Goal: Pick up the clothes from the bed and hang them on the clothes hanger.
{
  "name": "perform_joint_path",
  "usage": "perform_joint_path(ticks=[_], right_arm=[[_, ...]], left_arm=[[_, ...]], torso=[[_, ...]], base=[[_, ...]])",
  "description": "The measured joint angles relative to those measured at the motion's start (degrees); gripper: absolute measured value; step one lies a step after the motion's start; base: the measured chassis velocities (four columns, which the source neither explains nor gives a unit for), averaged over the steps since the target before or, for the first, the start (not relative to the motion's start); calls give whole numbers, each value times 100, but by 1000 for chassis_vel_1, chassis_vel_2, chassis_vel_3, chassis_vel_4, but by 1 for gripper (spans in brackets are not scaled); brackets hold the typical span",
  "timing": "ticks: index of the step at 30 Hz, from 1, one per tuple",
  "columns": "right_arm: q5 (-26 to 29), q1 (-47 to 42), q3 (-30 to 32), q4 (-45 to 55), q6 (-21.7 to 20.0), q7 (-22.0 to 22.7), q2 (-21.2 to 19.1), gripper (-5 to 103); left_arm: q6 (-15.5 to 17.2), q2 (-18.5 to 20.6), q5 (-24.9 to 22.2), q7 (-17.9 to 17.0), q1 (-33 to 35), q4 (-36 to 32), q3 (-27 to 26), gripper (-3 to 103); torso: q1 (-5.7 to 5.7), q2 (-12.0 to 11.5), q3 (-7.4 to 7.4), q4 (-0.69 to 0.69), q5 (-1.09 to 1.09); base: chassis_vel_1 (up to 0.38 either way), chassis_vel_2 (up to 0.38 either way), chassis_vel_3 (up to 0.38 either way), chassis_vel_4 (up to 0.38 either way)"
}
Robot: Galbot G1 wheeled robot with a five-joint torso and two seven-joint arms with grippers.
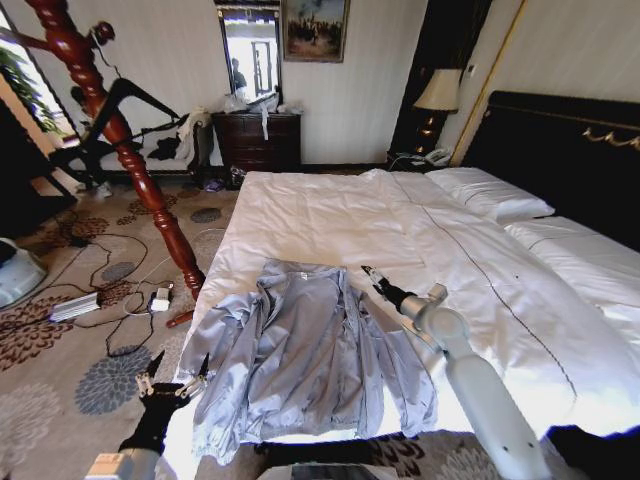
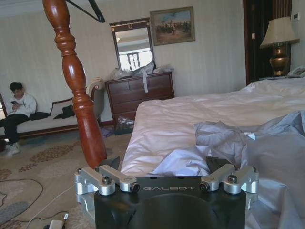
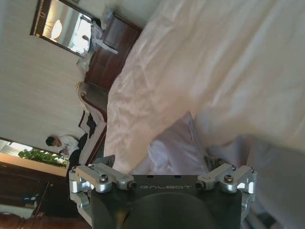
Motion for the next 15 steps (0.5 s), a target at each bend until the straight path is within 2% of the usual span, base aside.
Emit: perform_joint_path(ticks=[6,15], right_arm=[[-252,-180,-11,-97,-264,-29,204,100],[-303,-368,-16,-51,-403,-64,209,100]], left_arm=[[41,-1,17,-60,49,-93,-31,100],[58,-56,98,-157,61,-148,7,100]], torso=[[0,1,-1,-1,-2],[-1,1,-1,-1,-2]], base=[[0,0,0,0],[0,0,0,0]])
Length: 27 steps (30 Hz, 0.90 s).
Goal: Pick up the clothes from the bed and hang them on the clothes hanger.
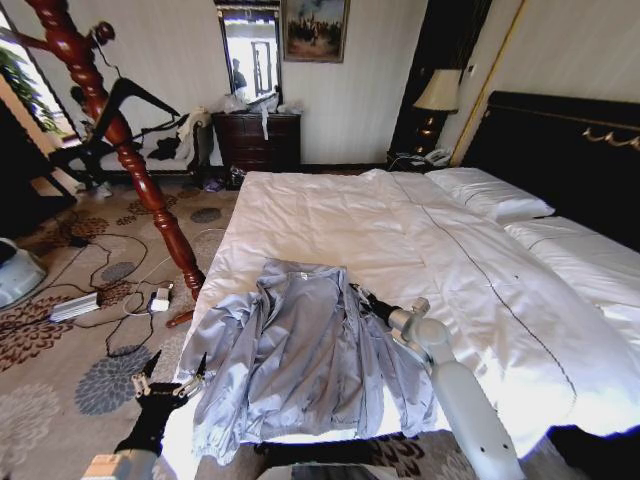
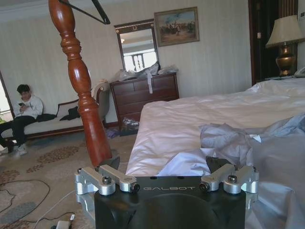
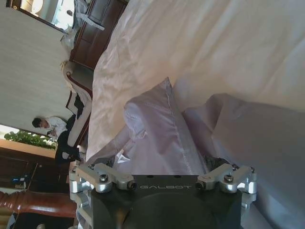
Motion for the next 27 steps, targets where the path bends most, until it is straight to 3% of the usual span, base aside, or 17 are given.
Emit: perform_joint_path(ticks=[16,27], right_arm=[[-361,-13,-175,-158,-23,-105,76,100],[-68,37,-270,61,-124,11,195,100]], left_arm=[[0,-114,28,-32,125,-149,-49,100],[1,-124,6,-46,120,-147,-71,100]], torso=[[-1,0,0,0,1],[-1,0,0,0,0]], base=[[0,0,0,0],[0,0,0,0]])
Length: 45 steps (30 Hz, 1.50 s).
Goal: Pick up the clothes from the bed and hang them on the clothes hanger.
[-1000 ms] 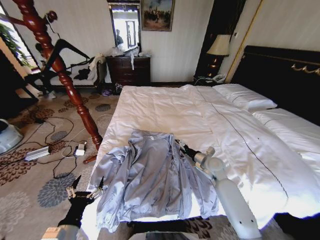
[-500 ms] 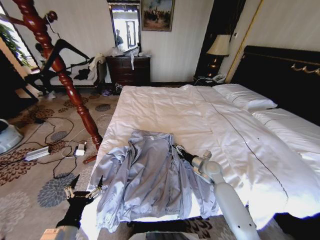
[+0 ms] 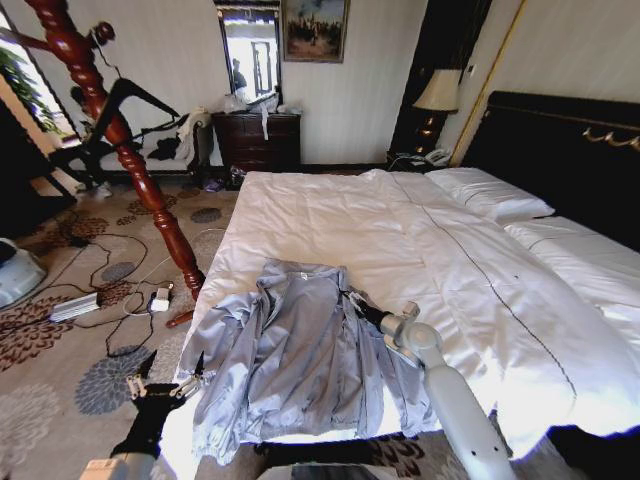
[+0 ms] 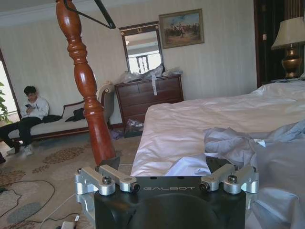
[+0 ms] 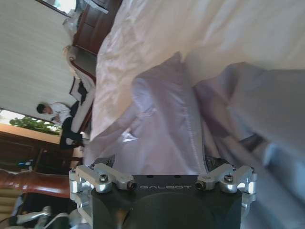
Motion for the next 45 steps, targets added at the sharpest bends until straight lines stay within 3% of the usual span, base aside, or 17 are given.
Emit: perform_joint_path(ticks=[13,19,26,45], right_arm=[[-129,300,-399,-146,-70,65,152,100],[-296,508,-196,-830,30,-143,233,100],[-75,802,57,-1221,42,-237,336,100],[-230,1559,-24,-1823,11,-336,735,100]], left_arm=[[9,-17,-39,-13,28,-4,-25,100],[9,-37,-99,-17,56,-24,-62,100],[31,-84,-84,-46,70,-64,-58,100],[23,-251,-47,-50,185,-144,-105,100]], torso=[[0,0,0,0,1],[0,0,0,0,1],[0,0,0,0,1],[1,0,0,0,0]], base=[[0,0,0,0],[0,0,0,0],[0,0,0,0],[0,0,0,0]])
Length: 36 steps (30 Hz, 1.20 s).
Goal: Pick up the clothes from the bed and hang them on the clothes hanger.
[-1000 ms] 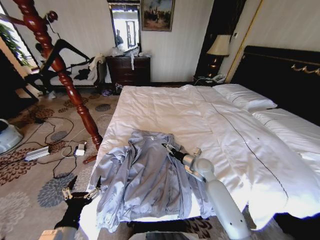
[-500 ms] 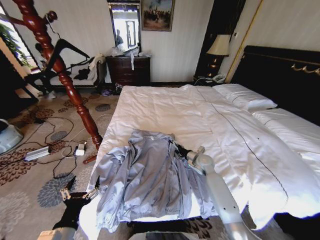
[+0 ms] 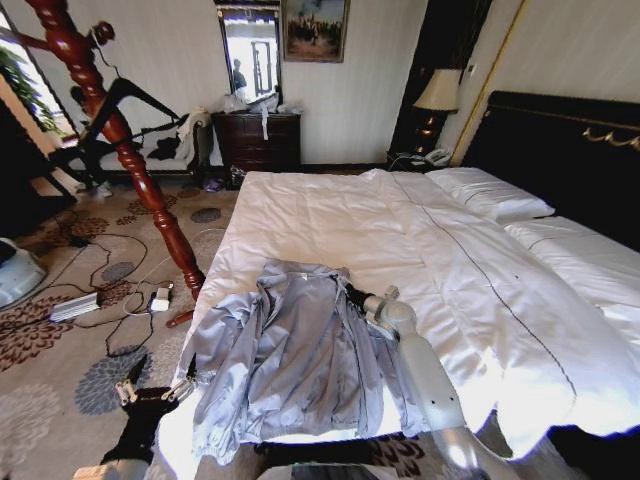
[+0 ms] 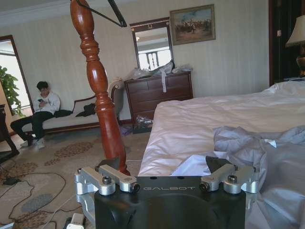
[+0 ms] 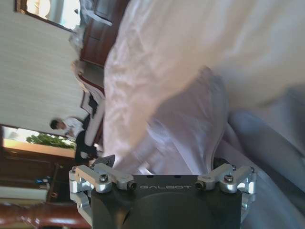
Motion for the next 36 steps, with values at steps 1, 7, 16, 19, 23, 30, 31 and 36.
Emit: perform_joint_path(ticks=[1,7,16,19,23,30,31,36], right_arm=[[4,97,25,-64,10,-5,33,100],[157,302,118,-40,25,37,91,100],[176,234,124,437,98,101,23,100],[148,275,155,510,121,70,-2,100],[35,99,200,1056,118,-127,-108,100],[-1204,-638,-312,1614,138,-798,-443,100],[-1299,-713,-394,1504,129,-783,-473,100],[-1333,-869,-474,1404,-46,-639,-559,100]], left_arm=[[1,-2,0,-8,-1,-10,0,100],[7,-34,2,-22,43,-69,-35,100],[7,-80,5,-33,2,-80,-4,100],[7,-103,6,-33,-1,-82,-3,100],[-5,-143,0,-29,4,-96,-13,100],[-22,-155,-2,-25,-66,-38,39,100],[-23,-151,8,-21,-86,-23,61,100],[-25,-137,9,-14,-98,4,65,100]], torso=[[0,0,0,1,0],[0,0,0,0,1],[0,0,0,0,0],[0,0,0,1,0],[1,0,0,1,-1],[0,0,-1,0,1],[0,0,-1,0,1],[0,0,-1,1,0]], base=[[0,0,0,0],[0,0,0,0],[0,0,0,0],[0,0,0,0],[0,0,0,0],[0,0,0,0],[0,0,0,0],[0,0,0,0]])
